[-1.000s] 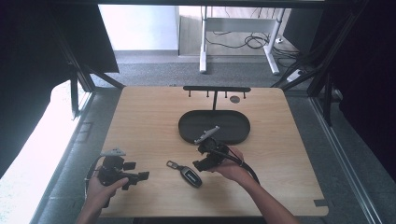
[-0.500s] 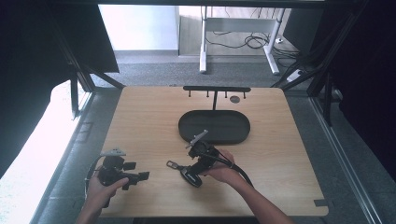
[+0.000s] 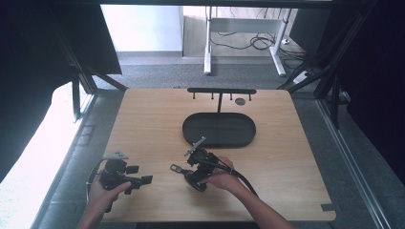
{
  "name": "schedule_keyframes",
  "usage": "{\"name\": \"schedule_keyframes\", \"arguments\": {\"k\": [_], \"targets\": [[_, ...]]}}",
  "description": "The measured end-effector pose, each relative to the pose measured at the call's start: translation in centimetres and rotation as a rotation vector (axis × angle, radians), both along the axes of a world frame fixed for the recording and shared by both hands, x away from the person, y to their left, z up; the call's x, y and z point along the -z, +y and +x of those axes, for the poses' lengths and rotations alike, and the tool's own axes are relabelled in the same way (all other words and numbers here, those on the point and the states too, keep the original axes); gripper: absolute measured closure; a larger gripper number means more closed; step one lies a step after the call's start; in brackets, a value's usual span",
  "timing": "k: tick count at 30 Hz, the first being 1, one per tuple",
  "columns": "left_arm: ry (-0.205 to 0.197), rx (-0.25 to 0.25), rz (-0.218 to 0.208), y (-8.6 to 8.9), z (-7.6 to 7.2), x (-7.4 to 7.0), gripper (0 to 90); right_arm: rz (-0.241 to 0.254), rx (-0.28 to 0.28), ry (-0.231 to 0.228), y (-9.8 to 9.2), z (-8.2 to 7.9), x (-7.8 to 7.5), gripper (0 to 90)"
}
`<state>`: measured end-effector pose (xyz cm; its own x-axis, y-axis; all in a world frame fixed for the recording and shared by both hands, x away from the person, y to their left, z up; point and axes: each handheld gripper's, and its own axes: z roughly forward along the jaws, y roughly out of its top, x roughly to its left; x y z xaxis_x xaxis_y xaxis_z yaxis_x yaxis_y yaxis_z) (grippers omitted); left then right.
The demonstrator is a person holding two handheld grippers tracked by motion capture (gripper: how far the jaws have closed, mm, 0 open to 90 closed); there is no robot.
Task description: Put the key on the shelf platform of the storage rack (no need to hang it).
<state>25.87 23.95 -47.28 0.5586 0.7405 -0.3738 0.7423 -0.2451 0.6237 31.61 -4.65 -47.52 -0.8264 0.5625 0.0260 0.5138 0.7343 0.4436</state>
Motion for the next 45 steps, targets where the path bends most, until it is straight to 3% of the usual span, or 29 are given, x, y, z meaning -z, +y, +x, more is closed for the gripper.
{"name": "schedule_keyframes", "arguments": {"k": [11, 24, 30, 39, 45], "targets": [[0.001, -0.002, -0.001, 0.0, 0.0, 0.0, 19.1, -0.051, -0.019, 0.029, 0.9, 0.1, 2.1, 31.6], [0.001, -0.005, -0.003, 0.1, 0.0, 0.0, 19.1, -0.112, -0.042, 0.033, 1.8, -0.1, 3.4, 40.8], [0.001, -0.004, -0.001, 0.1, 0.0, 0.0, 19.1, -0.102, -0.040, 0.041, 1.7, 0.2, 3.4, 48.3], [0.001, -0.008, -0.004, 0.3, 0.0, 0.0, 19.1, -0.100, -0.059, 0.013, 1.6, 0.1, 3.3, 49.5], [-0.006, -0.016, -0.007, 0.5, 0.0, -0.2, 19.2, -0.066, -0.059, 0.006, 1.0, 0.4, 2.3, 49.7]]}}
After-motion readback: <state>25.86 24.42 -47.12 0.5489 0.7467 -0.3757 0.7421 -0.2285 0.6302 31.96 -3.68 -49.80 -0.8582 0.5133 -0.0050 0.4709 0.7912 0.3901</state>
